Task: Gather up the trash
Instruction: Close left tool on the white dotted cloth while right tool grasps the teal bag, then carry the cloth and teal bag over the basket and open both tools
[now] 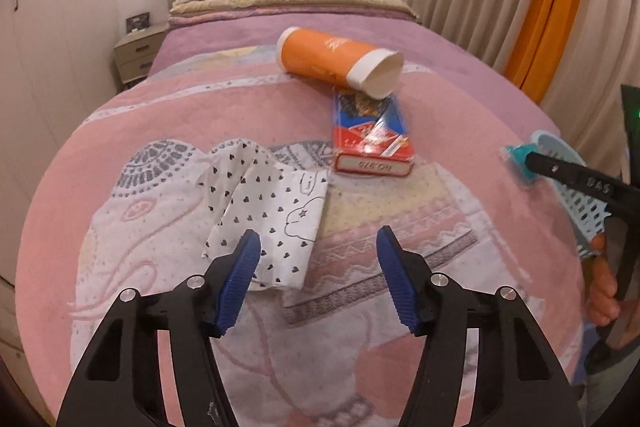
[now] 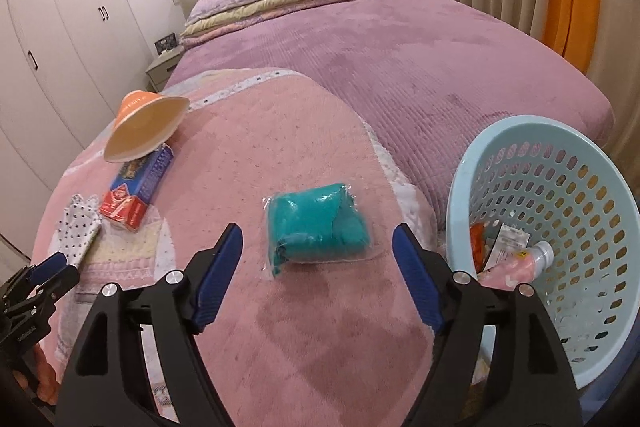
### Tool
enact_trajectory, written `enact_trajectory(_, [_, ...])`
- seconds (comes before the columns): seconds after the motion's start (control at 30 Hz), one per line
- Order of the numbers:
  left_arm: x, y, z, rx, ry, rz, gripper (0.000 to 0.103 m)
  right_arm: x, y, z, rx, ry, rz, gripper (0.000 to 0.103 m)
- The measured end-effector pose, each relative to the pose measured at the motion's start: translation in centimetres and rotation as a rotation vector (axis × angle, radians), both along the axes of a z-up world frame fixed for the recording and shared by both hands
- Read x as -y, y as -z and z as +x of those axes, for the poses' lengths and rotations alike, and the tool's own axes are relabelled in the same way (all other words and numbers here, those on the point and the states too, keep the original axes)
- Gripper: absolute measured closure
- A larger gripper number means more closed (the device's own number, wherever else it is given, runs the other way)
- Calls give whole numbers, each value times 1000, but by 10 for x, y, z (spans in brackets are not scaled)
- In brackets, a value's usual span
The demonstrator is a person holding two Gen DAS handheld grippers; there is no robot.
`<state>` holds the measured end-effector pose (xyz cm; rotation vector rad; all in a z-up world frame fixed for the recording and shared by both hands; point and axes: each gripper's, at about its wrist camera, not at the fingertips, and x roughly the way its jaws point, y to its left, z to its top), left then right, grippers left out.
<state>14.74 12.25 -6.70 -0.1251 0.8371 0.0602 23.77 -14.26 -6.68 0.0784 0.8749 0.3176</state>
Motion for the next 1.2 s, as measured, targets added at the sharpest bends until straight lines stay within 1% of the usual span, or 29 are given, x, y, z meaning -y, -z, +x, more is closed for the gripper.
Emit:
enact_trajectory(0.07, [-3,5,1,-12,-8,3,45,-1,3,3,-3,-2,-6,29])
enact_trajectory(0.27, [-1,5,-1,-2,-8,3,45,-3,8,7,-12,-7,-18,29])
enact_trajectory(0.3, [-2,5,-1,0,-12,4,48,-4,8,7,-9,-9,-22,29])
enact_trajectory(0.33, [-3,5,-2,1,-17,6,50,-5,8,7,-8,-10,-25,29])
enact_trajectory(0.4, [-7,5,-2,0,-28,9,62,-8,9,8,-12,-10,-42,29])
enact_trajectory(0.43, [-8,5,-2,-1,-38,10,66,-9,9,8,-12,-10,-46,29])
enact_trajectory(0.47, [-8,4,-2,-2,-44,10,75,-10,9,8,-10,-11,-55,29])
enact_trajectory(0.5, [-11,3,-2,-1,-46,1,79,-12,9,8,-7,-12,-65,29])
enact_trajectory(0.53, [-14,3,-3,4,-42,-24,81,-13,10,8,-6,-11,-71,30])
enact_trajectory(0.57, [-16,2,-4,9,-42,-42,84,-14,10,8,-3,-9,-79,31])
enact_trajectory(0.6, [-16,1,-5,15,-42,-47,86,-15,10,8,-2,-11,-90,39])
enact_trajectory(0.63, [-15,-1,-7,21,-41,-37,87,-16,10,8,-1,-15,-94,48])
enact_trajectory(0.7, [-13,-2,-7,25,-40,-30,90,-17,10,6,4,-23,-96,50])
enact_trajectory(0.8, [-12,-6,-9,34,-38,-34,94,-16,9,4,10,-35,-93,52])
enact_trajectory(0.97, [-13,-16,-15,72,-35,-77,99,-13,2,-5,25,-47,-68,53])
enact_trajectory(1.2, [-4,-41,-22,147,0,-130,101,2,-22,-18,71,-33,-25,53])
